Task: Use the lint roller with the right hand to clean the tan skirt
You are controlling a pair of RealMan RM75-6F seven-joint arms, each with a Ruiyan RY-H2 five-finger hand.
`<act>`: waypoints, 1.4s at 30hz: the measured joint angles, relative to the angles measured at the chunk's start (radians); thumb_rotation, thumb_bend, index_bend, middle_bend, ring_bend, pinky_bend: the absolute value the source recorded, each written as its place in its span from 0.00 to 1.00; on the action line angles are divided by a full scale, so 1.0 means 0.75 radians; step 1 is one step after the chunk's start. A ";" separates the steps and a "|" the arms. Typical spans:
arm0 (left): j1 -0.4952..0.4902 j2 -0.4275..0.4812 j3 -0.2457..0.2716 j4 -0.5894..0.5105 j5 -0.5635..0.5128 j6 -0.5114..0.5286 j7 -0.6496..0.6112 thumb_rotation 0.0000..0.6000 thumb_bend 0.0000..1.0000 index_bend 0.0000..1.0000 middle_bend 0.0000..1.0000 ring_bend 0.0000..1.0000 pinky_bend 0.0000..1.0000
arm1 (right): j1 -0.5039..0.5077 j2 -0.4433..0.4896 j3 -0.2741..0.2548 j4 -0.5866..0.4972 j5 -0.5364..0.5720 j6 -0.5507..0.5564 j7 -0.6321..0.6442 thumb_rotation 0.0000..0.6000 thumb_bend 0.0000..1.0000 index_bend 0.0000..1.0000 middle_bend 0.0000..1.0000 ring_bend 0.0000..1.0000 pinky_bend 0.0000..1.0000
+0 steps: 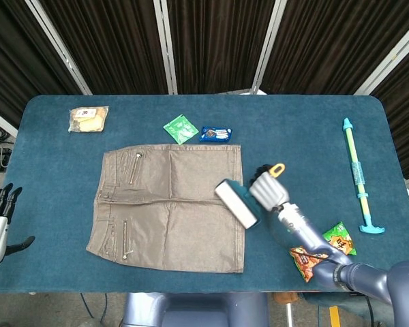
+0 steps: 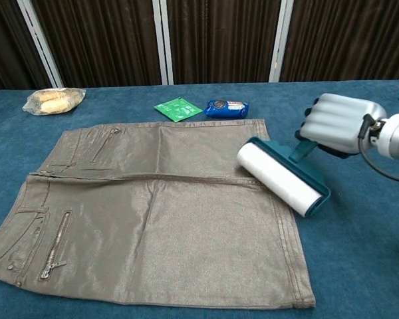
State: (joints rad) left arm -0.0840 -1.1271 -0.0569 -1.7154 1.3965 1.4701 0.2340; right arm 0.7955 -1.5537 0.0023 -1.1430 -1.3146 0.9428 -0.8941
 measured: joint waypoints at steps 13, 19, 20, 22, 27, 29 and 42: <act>-0.002 -0.001 -0.003 -0.006 -0.006 -0.003 -0.002 1.00 0.00 0.00 0.00 0.00 0.00 | -0.093 -0.018 0.023 0.258 0.095 -0.041 0.207 1.00 0.20 0.08 0.21 0.09 0.29; -0.001 0.004 -0.001 -0.012 -0.004 -0.003 -0.010 1.00 0.00 0.00 0.00 0.00 0.00 | -0.119 -0.024 0.063 0.243 0.141 -0.023 0.228 1.00 0.00 0.00 0.00 0.00 0.02; -0.001 0.007 -0.001 -0.014 -0.003 -0.003 -0.014 1.00 0.00 0.00 0.00 0.00 0.00 | -0.124 -0.019 0.073 0.223 0.151 -0.009 0.223 1.00 0.00 0.00 0.00 0.00 0.00; 0.000 0.011 0.001 -0.018 0.001 -0.002 -0.020 1.00 0.00 0.00 0.00 0.00 0.00 | -0.132 -0.005 0.084 0.187 0.158 0.015 0.213 1.00 0.00 0.00 0.00 0.00 0.00; 0.011 0.038 0.012 -0.038 0.046 0.020 -0.062 1.00 0.00 0.00 0.00 0.00 0.00 | -0.169 0.096 0.100 0.016 0.159 0.096 0.199 1.00 0.00 0.00 0.00 0.00 0.00; 0.018 0.050 0.017 -0.043 0.071 0.040 -0.083 1.00 0.00 0.00 0.00 0.00 0.00 | -0.196 0.168 0.098 -0.090 0.140 0.146 0.213 1.00 0.00 0.00 0.00 0.00 0.00; 0.055 0.066 0.034 0.031 0.206 0.153 -0.176 1.00 0.00 0.00 0.00 0.00 0.00 | -0.574 0.541 0.002 -0.583 -0.111 0.629 0.663 1.00 0.00 0.00 0.00 0.00 0.00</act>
State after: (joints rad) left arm -0.0425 -1.0777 -0.0311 -1.6921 1.5508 1.5852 0.1019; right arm 0.3649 -1.1480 0.0038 -1.5799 -1.3977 1.4147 -0.3969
